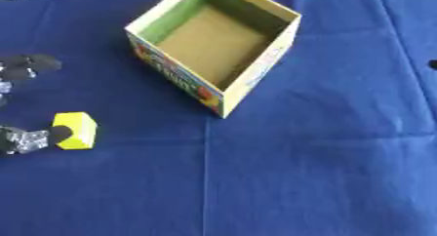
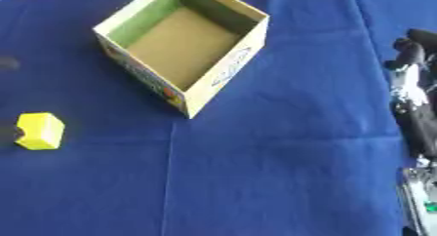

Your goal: Pick up objects on the table and place them in the box.

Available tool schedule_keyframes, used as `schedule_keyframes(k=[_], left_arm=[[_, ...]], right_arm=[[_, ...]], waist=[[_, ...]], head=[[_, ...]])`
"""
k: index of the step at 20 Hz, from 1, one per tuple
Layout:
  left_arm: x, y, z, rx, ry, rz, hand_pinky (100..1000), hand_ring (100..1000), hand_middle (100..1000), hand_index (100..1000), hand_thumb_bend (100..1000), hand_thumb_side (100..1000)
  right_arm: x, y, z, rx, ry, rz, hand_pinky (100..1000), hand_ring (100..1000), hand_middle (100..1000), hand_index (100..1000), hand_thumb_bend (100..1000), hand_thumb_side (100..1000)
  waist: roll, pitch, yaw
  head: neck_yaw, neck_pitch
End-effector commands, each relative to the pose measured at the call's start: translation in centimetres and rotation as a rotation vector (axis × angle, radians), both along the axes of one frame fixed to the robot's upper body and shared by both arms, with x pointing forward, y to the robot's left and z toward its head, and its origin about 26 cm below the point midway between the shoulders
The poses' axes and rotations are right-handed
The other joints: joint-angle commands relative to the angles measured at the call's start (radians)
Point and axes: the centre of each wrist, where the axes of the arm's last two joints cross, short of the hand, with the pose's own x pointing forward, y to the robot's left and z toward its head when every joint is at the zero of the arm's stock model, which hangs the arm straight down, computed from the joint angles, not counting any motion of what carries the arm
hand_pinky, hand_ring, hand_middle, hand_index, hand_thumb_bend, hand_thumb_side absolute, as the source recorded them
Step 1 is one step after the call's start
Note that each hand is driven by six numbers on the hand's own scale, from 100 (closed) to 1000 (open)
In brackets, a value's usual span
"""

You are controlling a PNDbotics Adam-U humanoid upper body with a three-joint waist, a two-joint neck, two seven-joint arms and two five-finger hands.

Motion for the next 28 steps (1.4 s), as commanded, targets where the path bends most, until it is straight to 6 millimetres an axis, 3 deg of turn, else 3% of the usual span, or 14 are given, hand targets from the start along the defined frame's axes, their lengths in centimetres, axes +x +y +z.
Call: schedule_keyframes(k=[1, 7, 13, 28], left_arm=[[0.1, 0.8, 2.0, 0.102, 0.005, 0.044, 764, 941, 945, 1000, 856, 959], [0.6, 1.0, 2.9, 0.232, 0.054, 0.075, 741, 916, 909, 1000, 933, 928], [0.8, -0.1, 3.6, 0.260, 0.143, 0.022, 683, 853, 829, 1000, 893, 891], [2.1, -0.6, 3.0, 0.245, 0.340, 0.074, 644, 820, 800, 1000, 759, 814]], right_arm=[[-0.2, 0.0, 0.5, -0.015, -0.018, 0.007, 640, 781, 606, 752, 100, 531], [-0.2, 0.1, 0.4, -0.020, -0.012, 0.016, 640, 781, 605, 748, 100, 529], [-0.2, 0.2, 0.4, -0.024, -0.009, 0.020, 640, 782, 603, 746, 100, 527], [-0.2, 0.4, 0.3, -0.026, -0.004, 0.029, 640, 782, 600, 743, 100, 525]], waist=[[0.000, -0.018, 0.000], [0.002, -0.018, -0.004], [0.003, -0.015, -0.012], [0.002, -0.002, -0.025]], head=[[0.001, -0.015], [0.004, -0.017], [0.010, -0.020], [0.020, -0.030]])
